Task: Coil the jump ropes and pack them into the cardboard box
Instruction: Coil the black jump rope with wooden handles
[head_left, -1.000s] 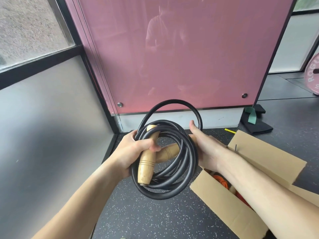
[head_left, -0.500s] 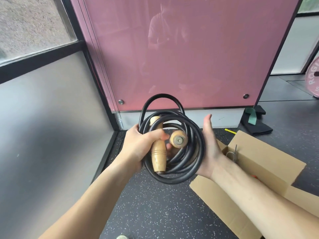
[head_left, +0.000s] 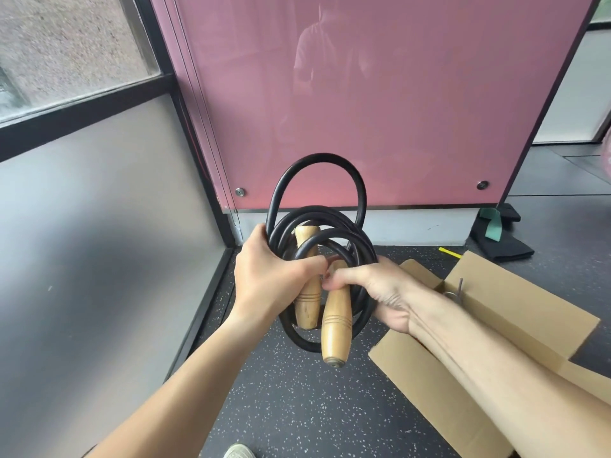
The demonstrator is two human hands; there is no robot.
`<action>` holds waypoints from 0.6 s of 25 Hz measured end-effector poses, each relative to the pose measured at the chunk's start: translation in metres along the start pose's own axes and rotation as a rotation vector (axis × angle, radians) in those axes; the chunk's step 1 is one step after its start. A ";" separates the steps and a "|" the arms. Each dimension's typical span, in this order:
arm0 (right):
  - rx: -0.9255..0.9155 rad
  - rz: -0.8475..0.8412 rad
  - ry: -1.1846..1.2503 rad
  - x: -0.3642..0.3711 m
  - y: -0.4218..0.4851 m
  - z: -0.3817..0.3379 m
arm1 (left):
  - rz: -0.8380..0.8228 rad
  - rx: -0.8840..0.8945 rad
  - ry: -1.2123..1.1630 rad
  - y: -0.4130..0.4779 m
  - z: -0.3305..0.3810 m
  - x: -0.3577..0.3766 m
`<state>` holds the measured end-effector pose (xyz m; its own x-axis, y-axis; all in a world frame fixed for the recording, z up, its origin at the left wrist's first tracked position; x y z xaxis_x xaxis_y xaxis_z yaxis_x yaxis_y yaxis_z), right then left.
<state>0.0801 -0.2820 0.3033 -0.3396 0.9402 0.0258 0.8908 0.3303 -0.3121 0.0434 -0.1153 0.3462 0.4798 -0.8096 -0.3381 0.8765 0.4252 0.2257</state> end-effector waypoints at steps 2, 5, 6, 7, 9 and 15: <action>-0.022 0.119 0.018 0.003 0.000 0.000 | 0.009 0.022 0.011 -0.003 0.004 0.001; -0.125 0.319 -0.022 0.000 -0.007 -0.001 | 0.047 0.056 0.065 -0.009 0.011 0.004; -0.171 0.372 -0.141 0.000 -0.010 0.002 | 0.058 0.070 0.094 -0.010 0.012 0.006; -0.208 0.378 -0.295 0.004 -0.014 0.006 | 0.065 0.084 0.116 -0.011 0.014 0.006; -0.292 0.322 -0.597 0.015 -0.018 0.015 | 0.073 0.104 0.134 -0.011 0.015 0.005; -0.440 0.005 -1.040 -0.018 -0.029 -0.025 | 0.116 0.018 0.072 0.024 -0.002 -0.017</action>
<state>0.0679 -0.3064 0.3360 -0.2389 0.4835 -0.8421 0.8521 0.5203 0.0570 0.0558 -0.0904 0.3556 0.5802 -0.7241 -0.3729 0.8143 0.5064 0.2837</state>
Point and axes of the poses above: each hand's wrist, its own y-axis towards the middle knuckle, its own x-axis out of the palm, z = x × y, the point moved 4 cm from there along y, towards the middle knuckle, and after that the axes turned 2 degrees about x, right-handed, at the moved point
